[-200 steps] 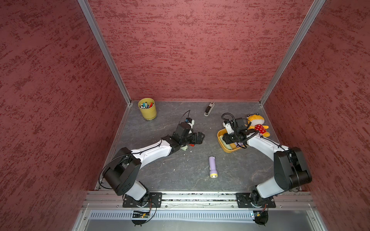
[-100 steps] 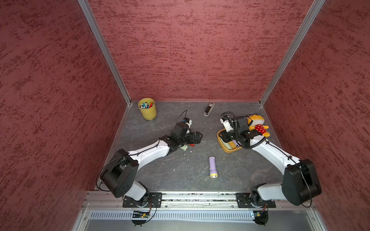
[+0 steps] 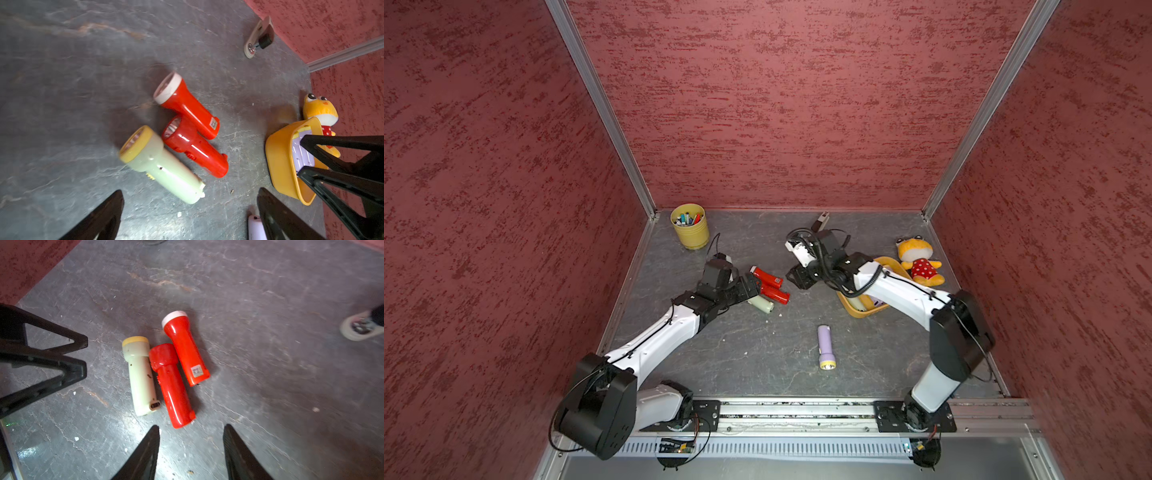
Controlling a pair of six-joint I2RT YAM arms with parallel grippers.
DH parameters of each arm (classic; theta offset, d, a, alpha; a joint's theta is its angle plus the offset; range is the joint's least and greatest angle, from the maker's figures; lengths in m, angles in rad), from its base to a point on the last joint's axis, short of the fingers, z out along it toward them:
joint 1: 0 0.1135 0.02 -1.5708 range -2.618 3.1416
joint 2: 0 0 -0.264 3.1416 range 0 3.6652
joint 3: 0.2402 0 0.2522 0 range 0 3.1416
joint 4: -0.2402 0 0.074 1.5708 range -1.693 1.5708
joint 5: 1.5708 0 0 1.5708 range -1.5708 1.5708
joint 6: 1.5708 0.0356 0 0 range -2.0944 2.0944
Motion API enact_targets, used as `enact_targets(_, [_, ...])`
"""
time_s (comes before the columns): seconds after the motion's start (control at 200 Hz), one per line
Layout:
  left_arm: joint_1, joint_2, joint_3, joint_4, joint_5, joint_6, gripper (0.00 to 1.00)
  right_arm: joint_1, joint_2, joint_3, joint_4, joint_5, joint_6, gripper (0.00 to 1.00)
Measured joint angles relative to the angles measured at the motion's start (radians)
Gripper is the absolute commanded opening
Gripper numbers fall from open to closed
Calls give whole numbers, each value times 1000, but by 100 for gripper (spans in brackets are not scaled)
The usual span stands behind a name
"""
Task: Put the flashlights into the storage boxes
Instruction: Pick up the flashlight from the center of the board.
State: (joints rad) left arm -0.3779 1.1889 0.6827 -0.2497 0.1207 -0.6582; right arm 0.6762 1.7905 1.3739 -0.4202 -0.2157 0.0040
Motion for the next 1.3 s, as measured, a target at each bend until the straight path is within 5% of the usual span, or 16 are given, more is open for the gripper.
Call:
enact_targets(0.276, [102, -214, -121, -113, -21, -57, 99, 152, 262, 261, -97, 10, 1, 55])
enact_targets(0.541, [168, -365, -170, -215, -74, -74, 100, 169, 440, 445, -217, 19, 10, 56])
enact_targets(1.297, [211, -354, -178, -188, -48, -54, 100, 180, 543, 525, -296, 60, 33, 49])
